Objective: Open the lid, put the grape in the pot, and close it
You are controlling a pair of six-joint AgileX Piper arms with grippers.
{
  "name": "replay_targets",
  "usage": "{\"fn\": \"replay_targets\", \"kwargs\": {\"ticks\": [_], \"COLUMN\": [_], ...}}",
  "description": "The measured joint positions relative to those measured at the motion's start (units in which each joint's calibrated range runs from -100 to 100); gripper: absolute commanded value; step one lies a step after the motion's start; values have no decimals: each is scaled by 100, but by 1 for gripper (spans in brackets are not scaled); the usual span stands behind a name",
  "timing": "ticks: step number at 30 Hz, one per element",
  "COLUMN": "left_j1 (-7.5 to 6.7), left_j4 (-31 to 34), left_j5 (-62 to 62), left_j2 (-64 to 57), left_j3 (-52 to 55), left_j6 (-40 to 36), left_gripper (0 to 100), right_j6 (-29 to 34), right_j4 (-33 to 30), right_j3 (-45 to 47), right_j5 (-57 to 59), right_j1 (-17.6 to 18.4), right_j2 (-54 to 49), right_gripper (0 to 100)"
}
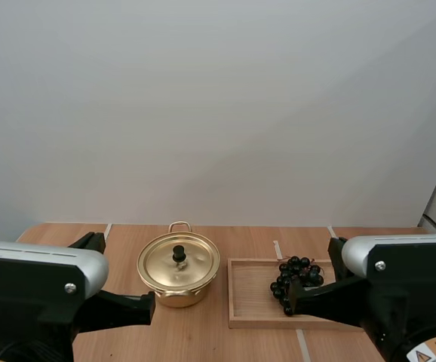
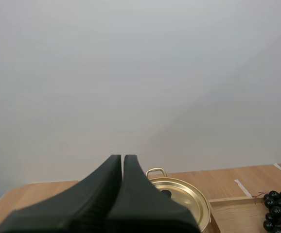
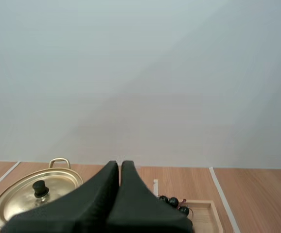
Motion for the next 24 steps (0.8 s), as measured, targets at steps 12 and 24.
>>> {"fn": "replay_targets", "kwargs": {"ticks": [12, 24], "left_j1": [0, 0], "left_j4": [-8, -1519], "left_j5": [661, 1501], "left_j2": [1128, 4741], "left_j3": [-282, -1707], "left_j6": [493, 2757], "left_gripper": [100, 100], "right_j6": [0, 49], "right_j4": [27, 134], "right_j3": [-18, -830], "right_j5": [425, 1188], "right_j1": [0, 0], "right_j2": [620, 3047], "right_gripper": [100, 100]}}
